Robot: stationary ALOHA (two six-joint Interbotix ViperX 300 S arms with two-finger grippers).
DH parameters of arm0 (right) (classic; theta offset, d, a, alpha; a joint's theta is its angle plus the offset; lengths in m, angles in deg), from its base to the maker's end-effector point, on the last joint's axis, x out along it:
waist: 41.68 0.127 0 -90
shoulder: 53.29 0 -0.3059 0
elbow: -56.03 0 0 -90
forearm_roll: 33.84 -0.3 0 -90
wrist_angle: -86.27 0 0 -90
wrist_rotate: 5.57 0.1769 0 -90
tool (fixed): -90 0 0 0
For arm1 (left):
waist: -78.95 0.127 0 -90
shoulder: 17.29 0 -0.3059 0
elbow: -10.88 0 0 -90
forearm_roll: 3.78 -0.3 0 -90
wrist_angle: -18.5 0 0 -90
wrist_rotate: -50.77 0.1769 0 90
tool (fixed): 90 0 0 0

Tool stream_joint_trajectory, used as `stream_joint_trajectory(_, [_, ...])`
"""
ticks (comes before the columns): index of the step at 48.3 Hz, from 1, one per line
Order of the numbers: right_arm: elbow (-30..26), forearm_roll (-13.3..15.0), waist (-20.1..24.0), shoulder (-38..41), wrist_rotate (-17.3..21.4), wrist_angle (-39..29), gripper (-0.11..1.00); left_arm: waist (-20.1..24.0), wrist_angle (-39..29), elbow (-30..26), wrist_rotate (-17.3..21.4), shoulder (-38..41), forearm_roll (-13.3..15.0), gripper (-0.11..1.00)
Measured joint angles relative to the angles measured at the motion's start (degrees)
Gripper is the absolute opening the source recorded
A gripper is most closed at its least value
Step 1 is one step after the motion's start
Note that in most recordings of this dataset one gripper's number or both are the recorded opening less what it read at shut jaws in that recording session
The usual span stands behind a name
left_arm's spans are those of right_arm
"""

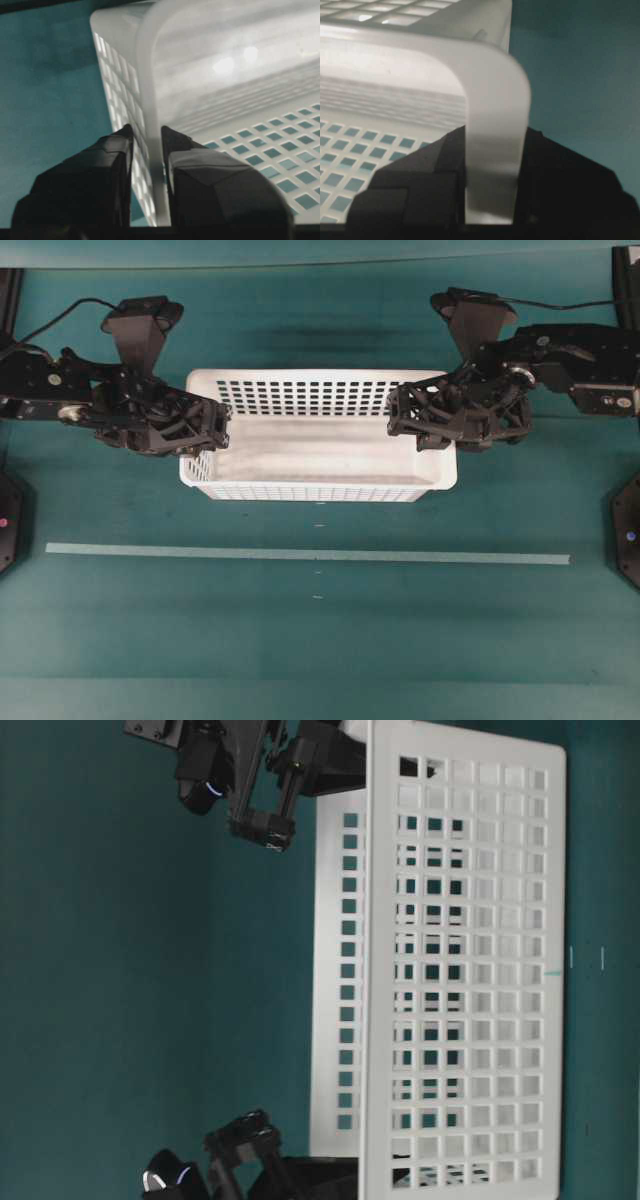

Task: Lift the white basket with both hands.
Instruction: 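Lift the basket with both grippers and pull it toward the front, then hold the basket raised with both grippers, carrying it further forward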

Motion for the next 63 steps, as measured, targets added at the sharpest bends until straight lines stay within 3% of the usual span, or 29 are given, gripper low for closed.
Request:
stream_joint_trajectory(25, [0.8,-0.3,1.9,-2.5,0.3,-1.4,0.19,-0.8,-0.6,0.1,-0.8,-1.9,0.1,0.12])
stream_joint_trajectory(35, [1.2,-1.2,4.0,-2.9,0.4,-1.7,0.19,-4.3,-0.5,0.7,-5.2,-2.1,0.1,0.12])
stream_joint_trajectory(46, [1.6,-2.9,7.4,-3.1,1.5,-1.9,0.19,-8.0,-0.4,1.0,-6.2,-2.3,0.1,0.12])
stream_joint_trajectory(63, [2.5,-3.1,12.1,-3.5,5.4,-1.5,0.19,-11.3,1.3,2.2,-9.5,-3.0,0.1,0.12])
